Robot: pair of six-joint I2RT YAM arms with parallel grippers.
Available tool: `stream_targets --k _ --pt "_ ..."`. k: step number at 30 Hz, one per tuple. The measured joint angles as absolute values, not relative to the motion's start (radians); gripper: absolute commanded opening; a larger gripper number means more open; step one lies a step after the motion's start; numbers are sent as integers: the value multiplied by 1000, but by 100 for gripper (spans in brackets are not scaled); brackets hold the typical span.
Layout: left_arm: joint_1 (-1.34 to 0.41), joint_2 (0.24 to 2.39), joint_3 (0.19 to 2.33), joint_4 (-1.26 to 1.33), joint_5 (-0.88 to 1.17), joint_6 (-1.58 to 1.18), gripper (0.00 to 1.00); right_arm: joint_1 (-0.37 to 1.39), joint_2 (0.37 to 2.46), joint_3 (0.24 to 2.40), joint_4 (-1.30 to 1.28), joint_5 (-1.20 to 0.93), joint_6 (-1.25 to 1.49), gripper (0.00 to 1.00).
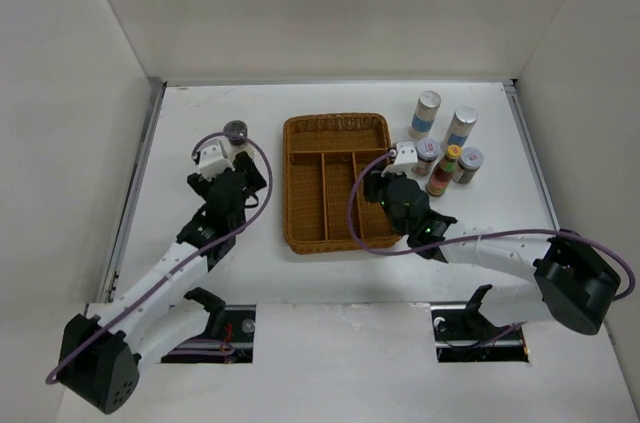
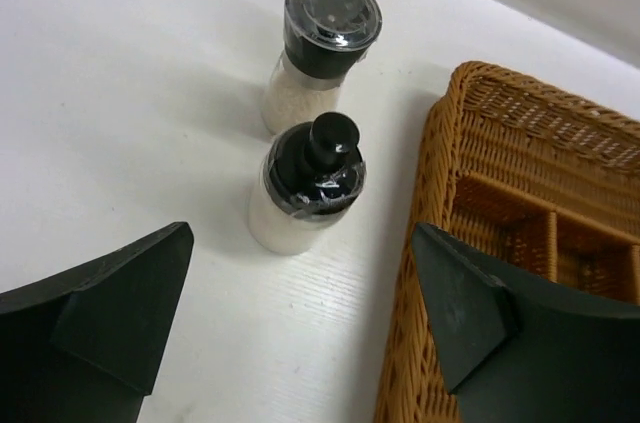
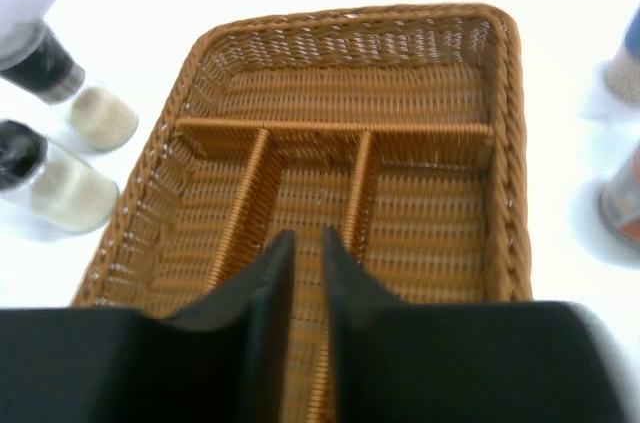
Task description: Organize the condiment bottles
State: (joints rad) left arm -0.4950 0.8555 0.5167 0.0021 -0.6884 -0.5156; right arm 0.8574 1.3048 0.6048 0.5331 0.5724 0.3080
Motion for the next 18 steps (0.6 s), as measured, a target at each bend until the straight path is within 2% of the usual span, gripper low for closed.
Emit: stream_targets --k 1,2,5,6,8,10,13,18 --pt "-493 890 531 15 -688 -506 68 857 1305 605 540 564 311 15" --pt "-493 925 545 25 -686 -497 66 857 1305 605 543 558 316 21" --pt "-492 1005 567 40 -683 -474 75 857 1305 605 539 537 329 56" --pt "-491 1026 574 41 -681 -469 78 855 1305 605 540 528 332 64" --pt "-484 1079 598 41 -680 -461 80 850 1305 605 541 506 335 74" --pt "-473 1134 625 47 -683 -454 80 845 1306 605 541 485 339 79" --pt "-459 1199 645 62 -696 -448 78 844 1317 605 541 464 340 79" --pt "-441 1295 651 104 -710 -434 65 837 1323 605 540 446 342 80"
